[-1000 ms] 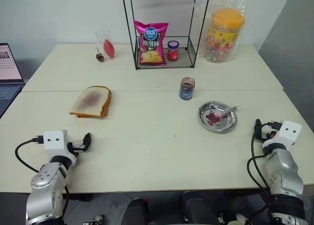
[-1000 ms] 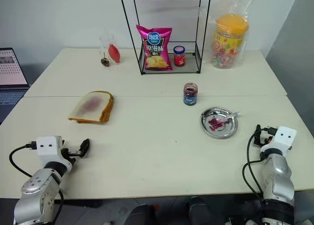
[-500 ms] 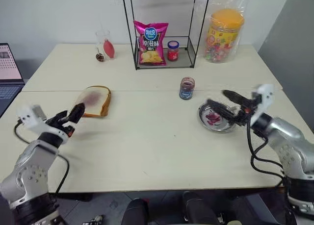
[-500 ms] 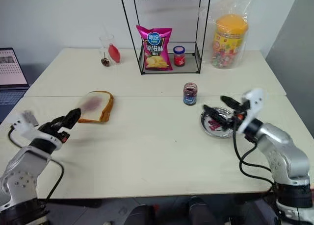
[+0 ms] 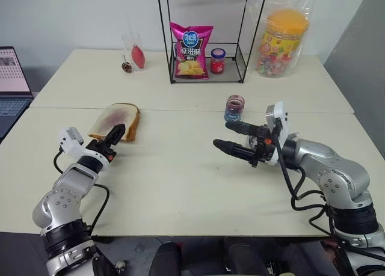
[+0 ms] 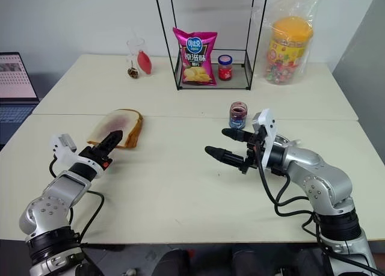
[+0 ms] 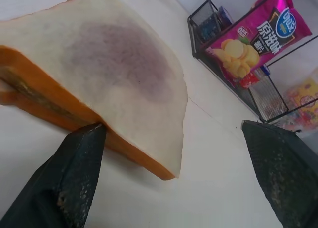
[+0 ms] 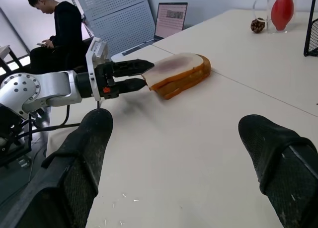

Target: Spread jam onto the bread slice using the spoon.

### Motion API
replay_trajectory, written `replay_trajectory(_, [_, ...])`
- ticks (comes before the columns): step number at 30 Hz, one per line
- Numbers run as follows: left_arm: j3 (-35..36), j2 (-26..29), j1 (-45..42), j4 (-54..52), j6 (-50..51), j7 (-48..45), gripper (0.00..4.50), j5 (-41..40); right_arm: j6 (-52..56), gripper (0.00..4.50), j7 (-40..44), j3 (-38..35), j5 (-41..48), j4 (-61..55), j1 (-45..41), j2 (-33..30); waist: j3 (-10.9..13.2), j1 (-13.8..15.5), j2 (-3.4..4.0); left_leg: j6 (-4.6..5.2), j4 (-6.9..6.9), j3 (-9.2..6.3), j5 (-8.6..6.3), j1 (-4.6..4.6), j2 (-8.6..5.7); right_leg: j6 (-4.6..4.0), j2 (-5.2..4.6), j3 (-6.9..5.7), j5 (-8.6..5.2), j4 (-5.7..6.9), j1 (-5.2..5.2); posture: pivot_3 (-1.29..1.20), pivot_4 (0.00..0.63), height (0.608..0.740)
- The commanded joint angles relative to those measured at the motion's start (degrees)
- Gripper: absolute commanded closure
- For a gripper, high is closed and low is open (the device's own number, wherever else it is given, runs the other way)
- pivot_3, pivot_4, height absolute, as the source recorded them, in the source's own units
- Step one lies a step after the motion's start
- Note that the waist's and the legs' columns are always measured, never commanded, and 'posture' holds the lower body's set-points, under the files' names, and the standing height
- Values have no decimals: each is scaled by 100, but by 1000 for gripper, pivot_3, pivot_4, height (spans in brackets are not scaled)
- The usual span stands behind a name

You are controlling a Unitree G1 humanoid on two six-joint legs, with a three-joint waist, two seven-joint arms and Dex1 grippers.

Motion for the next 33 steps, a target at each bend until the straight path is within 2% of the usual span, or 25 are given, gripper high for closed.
replay_trajectory(1, [88, -2, -143, -127, -118, 22, 358, -200, -87, 0, -136, -171, -13, -236, 42, 62, 0, 4, -1, 0, 1, 0, 0, 0, 0, 0, 0, -1, 0, 1, 0, 0, 150, 740])
replay_trajectory(3, [159, -12, -147, -183, -68, 93, 670, -327, -61, 0, -185, -206, 28, -276, 63, 84, 0, 5, 0, 0, 1, -1, 0, 0, 1, 0, 1, 0, 0, 1, 0, 0, 150, 740])
replay_trajectory(13, [207, 11, -124, 70, -109, 174, 2934, -455, -75, 0, -308, -263, 51, -332, 157, 104, 0, 5, -1, 0, 1, 0, 0, 0, 1, 0, 1, 1, 0, 1, 0, 0, 150, 740])
replay_trajectory(21, [322, 73, -133, 73, -92, 214, 4444, -616, -86, 0, -360, -299, 47, -294, 136, 161, 0, 5, -1, 0, 0, 0, 0, -1, 1, 0, 1, 1, 0, 1, 0, 0, 150, 740])
replay_trajectory(30, [210, 295, -231, 88, -56, 62, 4488, -551, -142, 0, -346, -296, -3, -199, 75, 226, 0, 5, -1, 0, 0, -1, 0, 0, 1, 0, 1, 0, 0, 1, 0, 0, 150, 740])
replay_trajectory(33, [-185, 778, -313, -316, 377, -354, 4488, -579, -152, 0, -305, -351, -7, -203, 80, 172, 8, 3, -16, 0, 0, -2, 0, -1, 1, 0, 2, -1, 0, 2, -2, 0, 150, 740])
